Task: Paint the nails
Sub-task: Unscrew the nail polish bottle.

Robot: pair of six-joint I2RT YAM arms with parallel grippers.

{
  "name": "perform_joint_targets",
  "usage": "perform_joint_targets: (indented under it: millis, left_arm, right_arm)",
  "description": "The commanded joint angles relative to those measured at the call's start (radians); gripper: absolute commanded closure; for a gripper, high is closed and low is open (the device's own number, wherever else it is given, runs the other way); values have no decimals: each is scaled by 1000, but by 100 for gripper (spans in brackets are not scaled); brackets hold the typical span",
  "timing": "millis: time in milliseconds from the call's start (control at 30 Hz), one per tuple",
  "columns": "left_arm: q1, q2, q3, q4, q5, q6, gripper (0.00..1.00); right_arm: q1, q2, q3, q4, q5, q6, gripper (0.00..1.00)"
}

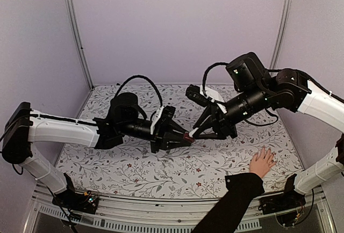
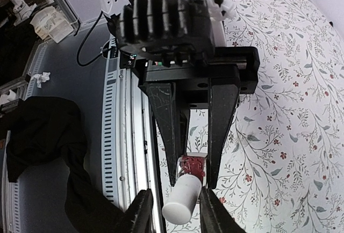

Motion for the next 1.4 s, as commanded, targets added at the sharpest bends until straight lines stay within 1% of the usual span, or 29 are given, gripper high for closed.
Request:
perform_joint_targets:
  millis: [0, 67, 200, 533, 667, 733, 900, 1200, 1367]
  left_arm:
    - [-8, 9, 25, 38, -9, -6, 100]
    - [-8, 10, 26, 40, -9, -8, 100]
    - [-8, 10, 29, 40, -12, -8, 100]
    - [-7, 11, 29, 38, -26, -10, 100]
    - [-8, 14, 33, 37, -27, -10, 100]
    - [-8, 13, 35, 37, -30, -10, 100]
    - [-7, 19, 37, 23, -46, -8, 100]
    - [-7, 45, 61, -24, -78, 6, 100]
    - [-6, 52, 74, -52, -104, 19, 100]
  right_arm:
    - [11, 2, 13, -5, 21, 1, 65]
    - [11, 2, 10, -4, 24, 1, 65]
    - [14, 2, 10, -3, 39, 1, 72]
    - [35, 14, 16, -10, 95, 0, 73]
    - [36, 16, 19, -8, 111, 0, 79]
    - [38, 17, 20, -10, 116, 1, 84]
    - [40, 14, 35, -15, 123, 0, 93]
    - [51, 16, 68, -44, 187, 4, 99]
    - [53, 23, 72, -55, 234, 12, 100]
